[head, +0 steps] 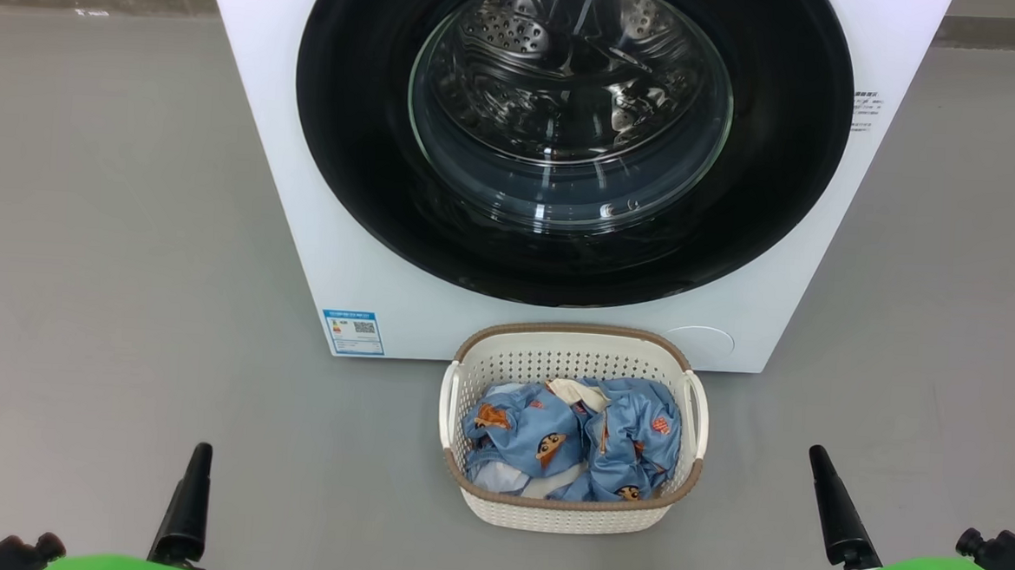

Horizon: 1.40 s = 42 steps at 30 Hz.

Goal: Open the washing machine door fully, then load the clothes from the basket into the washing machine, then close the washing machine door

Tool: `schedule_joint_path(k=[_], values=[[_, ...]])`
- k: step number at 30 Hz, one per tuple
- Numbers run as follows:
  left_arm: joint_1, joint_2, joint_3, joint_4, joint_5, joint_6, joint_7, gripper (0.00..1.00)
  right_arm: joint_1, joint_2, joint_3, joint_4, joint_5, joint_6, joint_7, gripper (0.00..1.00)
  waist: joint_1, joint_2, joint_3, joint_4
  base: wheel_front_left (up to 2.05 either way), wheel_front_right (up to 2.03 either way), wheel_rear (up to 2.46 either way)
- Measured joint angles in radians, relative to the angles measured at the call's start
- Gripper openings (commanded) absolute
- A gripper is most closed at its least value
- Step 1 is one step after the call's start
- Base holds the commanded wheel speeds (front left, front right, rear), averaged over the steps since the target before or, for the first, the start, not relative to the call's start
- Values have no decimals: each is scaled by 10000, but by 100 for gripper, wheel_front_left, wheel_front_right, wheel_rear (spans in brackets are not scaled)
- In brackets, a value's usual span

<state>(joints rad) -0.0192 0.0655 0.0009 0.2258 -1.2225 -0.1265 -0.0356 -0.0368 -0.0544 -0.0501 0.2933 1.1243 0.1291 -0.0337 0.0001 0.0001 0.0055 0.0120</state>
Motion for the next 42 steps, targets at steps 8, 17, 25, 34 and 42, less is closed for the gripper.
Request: schedule_joint_path(k=[8, 17, 25, 34, 42], values=[[6, 12, -50, -69, 1122, 0, -190, 100, 0, 0, 84, -13, -930, 0, -213, 100, 0, -1, 35, 9, 0, 0, 0], [48, 10, -121, -167, 2174, -2, -456, 100, 0, 0, 180, -12, -2042, 0, -451, 100, -1, 0, 73, -2, 0, 0, 0], [102, 44, -173, -291, 3022, -4, -698, 100, -1, 2, 242, -17, -2915, 0, -660, 100, 0, 0, 100, 10, 0, 0, 0], [204, 86, -280, -408, 4011, -12, -901, 100, -1, 6, 353, -71, -3948, 0, -924, 100, 0, 0, 108, 52, 0, 0, 0], [207, 157, -339, -541, 4742, -13, -1097, 100, -1, 8, 410, -96, -4669, 0, -1106, 100, 0, 0, 130, 66, 0, 0, 0]])
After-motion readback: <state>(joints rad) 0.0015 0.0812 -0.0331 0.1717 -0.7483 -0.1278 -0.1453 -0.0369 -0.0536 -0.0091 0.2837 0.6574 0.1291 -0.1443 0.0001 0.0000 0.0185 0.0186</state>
